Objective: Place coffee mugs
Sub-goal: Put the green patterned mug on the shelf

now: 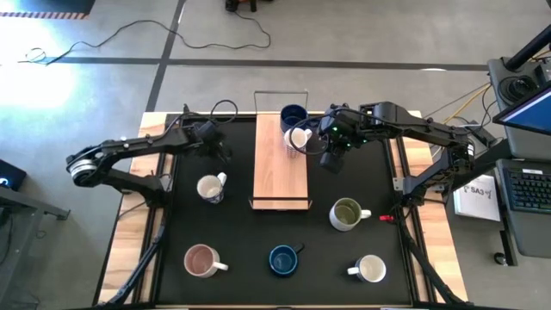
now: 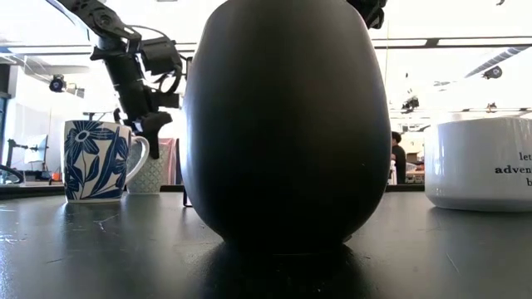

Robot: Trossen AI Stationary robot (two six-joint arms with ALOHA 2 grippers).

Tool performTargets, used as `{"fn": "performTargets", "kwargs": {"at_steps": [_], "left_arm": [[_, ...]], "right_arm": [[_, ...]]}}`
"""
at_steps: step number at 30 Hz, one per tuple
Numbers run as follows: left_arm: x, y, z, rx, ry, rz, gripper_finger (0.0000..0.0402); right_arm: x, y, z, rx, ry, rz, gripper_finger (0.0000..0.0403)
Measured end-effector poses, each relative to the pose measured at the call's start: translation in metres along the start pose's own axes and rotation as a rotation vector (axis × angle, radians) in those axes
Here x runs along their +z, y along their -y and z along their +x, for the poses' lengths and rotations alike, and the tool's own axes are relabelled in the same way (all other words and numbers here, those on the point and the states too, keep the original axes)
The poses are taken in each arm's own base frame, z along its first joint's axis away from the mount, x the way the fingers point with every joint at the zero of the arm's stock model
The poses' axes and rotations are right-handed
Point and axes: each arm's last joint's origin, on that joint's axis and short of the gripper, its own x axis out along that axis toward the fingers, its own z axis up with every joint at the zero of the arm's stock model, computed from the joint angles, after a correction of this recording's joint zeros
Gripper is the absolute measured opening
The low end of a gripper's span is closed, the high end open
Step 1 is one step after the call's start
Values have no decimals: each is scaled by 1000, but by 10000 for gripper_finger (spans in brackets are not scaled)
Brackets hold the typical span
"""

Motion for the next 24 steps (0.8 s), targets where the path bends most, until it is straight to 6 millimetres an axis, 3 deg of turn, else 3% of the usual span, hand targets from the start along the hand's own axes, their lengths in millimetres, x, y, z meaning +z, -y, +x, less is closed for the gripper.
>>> {"fn": "performTargets", "kwargs": {"at_steps": [6, 18, 24], "left_arm": [[11, 1, -3, -34, 13, -4, 15], [62, 3, -24, -138, 95, 9, 9], [88, 8, -17, -146, 101, 31, 9]], "right_arm": [[0, 0, 0, -1, 0, -2, 78], [0, 1, 0, -17, 2, -2, 80], [0, 1, 0, -17, 1, -11, 75]]}}
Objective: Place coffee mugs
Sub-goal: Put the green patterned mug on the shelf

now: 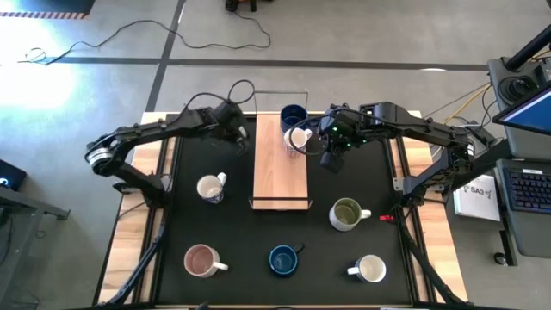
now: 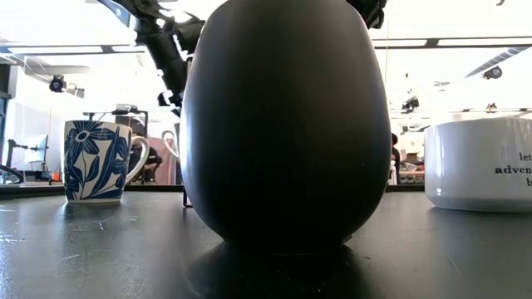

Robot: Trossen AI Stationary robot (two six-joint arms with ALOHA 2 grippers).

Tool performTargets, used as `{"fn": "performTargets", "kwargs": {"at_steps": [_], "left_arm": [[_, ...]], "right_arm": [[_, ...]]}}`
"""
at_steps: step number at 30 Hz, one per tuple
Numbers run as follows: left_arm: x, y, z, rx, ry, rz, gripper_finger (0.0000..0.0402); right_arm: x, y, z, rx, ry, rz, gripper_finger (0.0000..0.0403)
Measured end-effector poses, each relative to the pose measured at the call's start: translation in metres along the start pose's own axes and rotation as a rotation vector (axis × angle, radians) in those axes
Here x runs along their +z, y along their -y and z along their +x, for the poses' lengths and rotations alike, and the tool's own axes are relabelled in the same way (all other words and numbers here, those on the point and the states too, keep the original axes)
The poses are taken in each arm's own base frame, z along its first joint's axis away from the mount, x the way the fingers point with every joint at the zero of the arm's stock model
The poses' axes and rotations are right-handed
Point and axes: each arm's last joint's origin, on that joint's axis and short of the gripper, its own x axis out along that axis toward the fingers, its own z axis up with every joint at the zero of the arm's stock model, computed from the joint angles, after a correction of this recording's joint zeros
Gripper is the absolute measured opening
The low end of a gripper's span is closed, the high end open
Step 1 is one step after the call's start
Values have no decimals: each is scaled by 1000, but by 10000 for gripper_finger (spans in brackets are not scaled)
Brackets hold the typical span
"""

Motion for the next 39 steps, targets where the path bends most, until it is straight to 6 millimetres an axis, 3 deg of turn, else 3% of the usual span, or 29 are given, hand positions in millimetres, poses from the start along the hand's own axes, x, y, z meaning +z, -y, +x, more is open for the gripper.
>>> {"fn": "performTargets", "kwargs": {"at_steps": [10, 19, 28, 39], "left_arm": [[41, 6, 26, 0, -56, 67, 9], [63, 10, 32, -5, -36, 87, 9], [71, 14, 44, -8, -48, 97, 9], [75, 17, 51, -28, -16, 93, 22]], "right_arm": [[-1, 0, 0, -1, -14, -18, 82], [-8, -1, 10, -7, -69, -45, 75], [-18, -2, 31, -62, -145, -69, 80], [-18, -2, 32, -64, -145, -78, 82]]}}
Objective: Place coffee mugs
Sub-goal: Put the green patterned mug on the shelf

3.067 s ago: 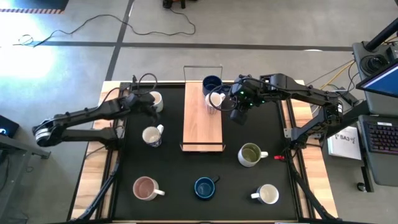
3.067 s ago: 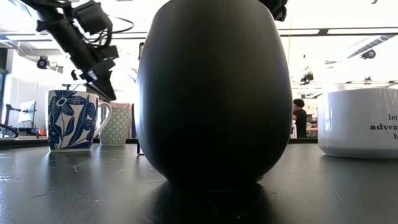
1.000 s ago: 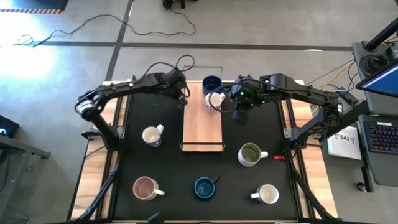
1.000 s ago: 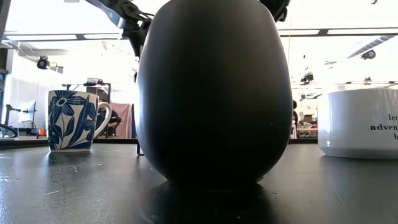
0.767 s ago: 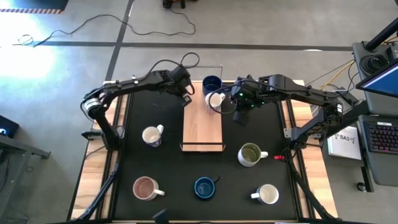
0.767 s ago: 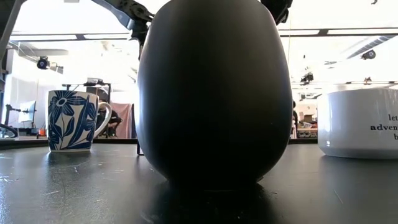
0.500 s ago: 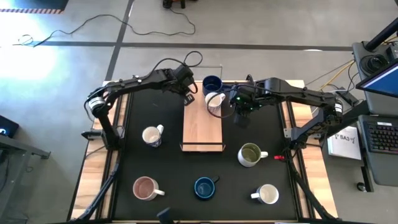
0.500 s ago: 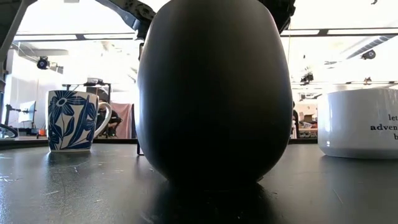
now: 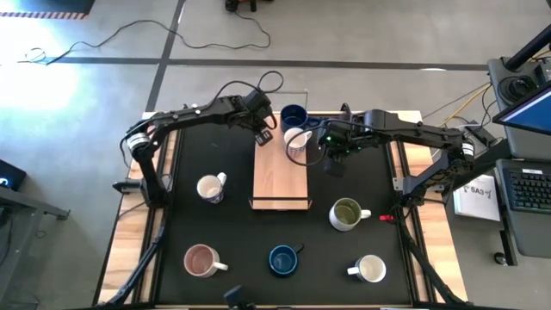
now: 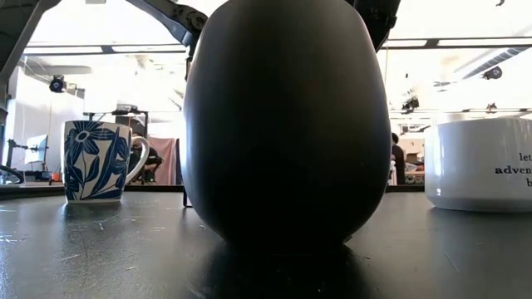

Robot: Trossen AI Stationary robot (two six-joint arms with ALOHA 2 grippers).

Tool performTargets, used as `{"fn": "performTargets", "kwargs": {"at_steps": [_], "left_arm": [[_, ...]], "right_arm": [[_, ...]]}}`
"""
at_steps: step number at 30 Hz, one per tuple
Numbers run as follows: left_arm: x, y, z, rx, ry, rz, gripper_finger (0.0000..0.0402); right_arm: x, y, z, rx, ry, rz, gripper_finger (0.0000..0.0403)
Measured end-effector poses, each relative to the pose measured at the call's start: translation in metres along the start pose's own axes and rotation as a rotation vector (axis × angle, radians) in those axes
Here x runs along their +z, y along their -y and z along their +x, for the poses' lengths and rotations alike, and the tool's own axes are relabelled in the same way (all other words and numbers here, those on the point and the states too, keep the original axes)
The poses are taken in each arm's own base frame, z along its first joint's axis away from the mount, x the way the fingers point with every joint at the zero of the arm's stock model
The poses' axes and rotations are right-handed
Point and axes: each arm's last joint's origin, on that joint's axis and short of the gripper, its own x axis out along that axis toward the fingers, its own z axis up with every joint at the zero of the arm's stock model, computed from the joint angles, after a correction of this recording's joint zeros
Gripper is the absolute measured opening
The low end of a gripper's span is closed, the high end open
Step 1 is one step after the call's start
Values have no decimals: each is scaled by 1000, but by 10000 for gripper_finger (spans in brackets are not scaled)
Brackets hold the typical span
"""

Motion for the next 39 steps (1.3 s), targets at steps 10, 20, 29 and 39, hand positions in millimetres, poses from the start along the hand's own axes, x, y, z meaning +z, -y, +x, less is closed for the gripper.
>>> {"fn": "performTargets", "kwargs": {"at_steps": [10, 20, 29, 39], "left_arm": [[7, 1, 5, -4, 70, -10, 34], [13, 1, 3, -31, 110, 12, 35], [14, 4, 17, -36, 115, 15, 36], [18, 4, 20, -33, 158, 29, 36]], "right_arm": [[0, 0, 0, 0, 3, 0, 75], [0, 0, 0, 0, 5, 1, 84], [0, 0, 0, 0, 6, 4, 77], [0, 0, 0, 0, 6, 4, 84]]}}
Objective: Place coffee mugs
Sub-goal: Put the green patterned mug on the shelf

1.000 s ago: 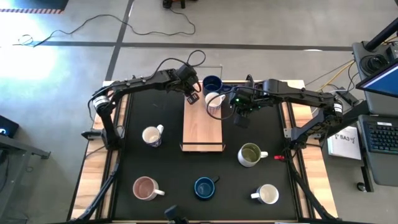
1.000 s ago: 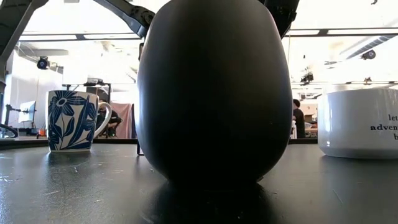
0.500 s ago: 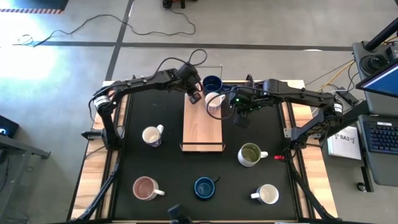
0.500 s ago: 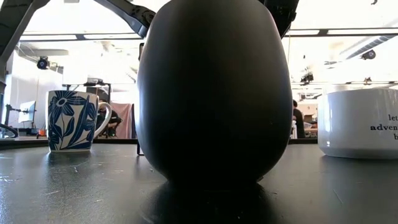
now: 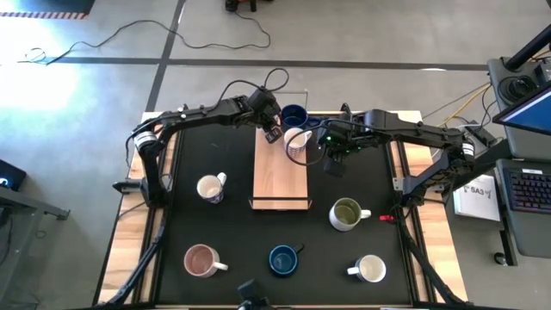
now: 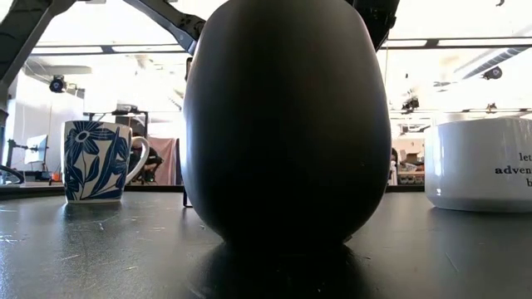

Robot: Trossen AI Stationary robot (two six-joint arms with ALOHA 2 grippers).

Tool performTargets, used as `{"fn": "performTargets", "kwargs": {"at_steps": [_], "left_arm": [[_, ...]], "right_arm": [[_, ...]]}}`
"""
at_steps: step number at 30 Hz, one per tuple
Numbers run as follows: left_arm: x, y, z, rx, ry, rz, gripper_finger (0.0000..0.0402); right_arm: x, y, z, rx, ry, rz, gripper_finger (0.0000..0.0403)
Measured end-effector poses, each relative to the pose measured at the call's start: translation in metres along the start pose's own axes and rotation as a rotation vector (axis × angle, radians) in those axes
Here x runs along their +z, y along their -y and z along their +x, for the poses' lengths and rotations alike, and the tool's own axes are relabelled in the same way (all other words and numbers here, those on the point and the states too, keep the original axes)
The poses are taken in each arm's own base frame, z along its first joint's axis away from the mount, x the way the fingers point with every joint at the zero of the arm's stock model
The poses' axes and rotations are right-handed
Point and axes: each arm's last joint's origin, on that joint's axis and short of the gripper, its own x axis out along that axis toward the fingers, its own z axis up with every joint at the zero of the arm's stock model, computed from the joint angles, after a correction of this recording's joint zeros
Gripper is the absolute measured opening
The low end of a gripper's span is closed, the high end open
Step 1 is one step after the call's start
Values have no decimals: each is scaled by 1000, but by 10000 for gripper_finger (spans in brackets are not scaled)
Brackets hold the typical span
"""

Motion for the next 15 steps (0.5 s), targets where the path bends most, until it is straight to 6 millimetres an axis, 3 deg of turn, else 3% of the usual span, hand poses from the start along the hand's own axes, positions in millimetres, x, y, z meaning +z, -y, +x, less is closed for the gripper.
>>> {"fn": "performTargets", "kwargs": {"at_steps": [15], "left_arm": [[4, -1, -5, 3, -14, -3, 36]], "right_arm": [[0, 0, 0, 0, -3, -2, 84]]}}
